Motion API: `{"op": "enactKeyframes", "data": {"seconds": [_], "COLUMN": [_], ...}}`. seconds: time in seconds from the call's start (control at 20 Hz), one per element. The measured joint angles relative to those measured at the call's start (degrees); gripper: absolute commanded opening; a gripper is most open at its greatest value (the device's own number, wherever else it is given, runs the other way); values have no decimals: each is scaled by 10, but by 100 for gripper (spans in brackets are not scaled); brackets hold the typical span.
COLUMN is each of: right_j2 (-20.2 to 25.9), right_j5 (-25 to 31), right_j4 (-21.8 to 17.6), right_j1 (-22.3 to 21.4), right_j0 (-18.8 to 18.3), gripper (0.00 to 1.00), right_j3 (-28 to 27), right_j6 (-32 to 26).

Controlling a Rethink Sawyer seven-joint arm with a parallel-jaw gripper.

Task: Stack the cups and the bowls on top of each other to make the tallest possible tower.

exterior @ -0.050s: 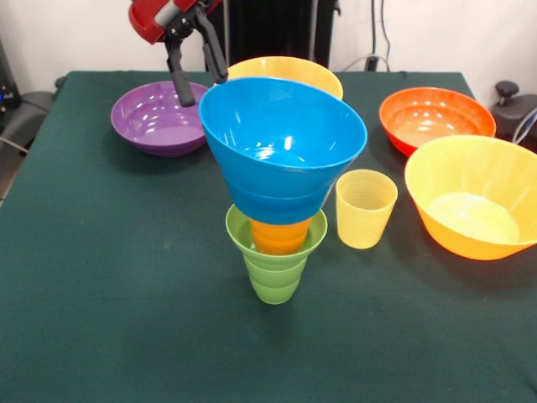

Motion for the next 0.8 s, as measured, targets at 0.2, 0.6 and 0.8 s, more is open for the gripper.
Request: {"op": "enactKeyframes", "data": {"seconds": [0.2, 0.6, 0.8], "right_j2": [2, 19, 43], "right_j5": [0, 7, 30], "right_j4": [0, 4, 25], "right_j1": [0, -11, -39], "right_j0": [0, -6, -20], "gripper": [100, 100, 100], "right_j3": [0, 0, 0], "right_j6": [0, 0, 0]}}
